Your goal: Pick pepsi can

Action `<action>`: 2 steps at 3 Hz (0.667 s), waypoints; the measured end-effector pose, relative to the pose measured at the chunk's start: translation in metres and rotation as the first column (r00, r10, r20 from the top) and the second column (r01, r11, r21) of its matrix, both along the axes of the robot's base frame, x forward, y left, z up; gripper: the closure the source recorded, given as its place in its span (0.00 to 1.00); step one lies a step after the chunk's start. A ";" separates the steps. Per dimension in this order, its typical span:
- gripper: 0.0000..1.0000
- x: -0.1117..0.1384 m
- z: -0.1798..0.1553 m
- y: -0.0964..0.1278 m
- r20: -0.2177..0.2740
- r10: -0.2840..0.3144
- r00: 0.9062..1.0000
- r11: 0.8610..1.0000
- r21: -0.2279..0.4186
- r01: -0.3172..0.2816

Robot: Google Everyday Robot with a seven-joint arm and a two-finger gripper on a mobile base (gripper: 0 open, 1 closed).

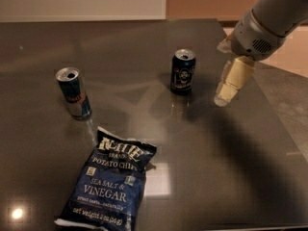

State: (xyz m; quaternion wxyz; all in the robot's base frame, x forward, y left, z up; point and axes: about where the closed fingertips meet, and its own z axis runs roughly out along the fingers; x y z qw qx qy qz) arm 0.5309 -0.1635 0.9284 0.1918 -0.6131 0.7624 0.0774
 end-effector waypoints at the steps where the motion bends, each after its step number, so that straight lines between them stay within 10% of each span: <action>1: 0.00 0.036 -0.015 0.017 -0.003 0.013 1.000 0.997 0.071 -0.013; 2: 0.00 0.067 -0.025 0.031 0.020 0.006 1.000 0.993 0.114 -0.009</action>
Offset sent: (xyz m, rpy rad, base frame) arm 0.1063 0.0436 -0.0337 0.1688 -0.0586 -0.0080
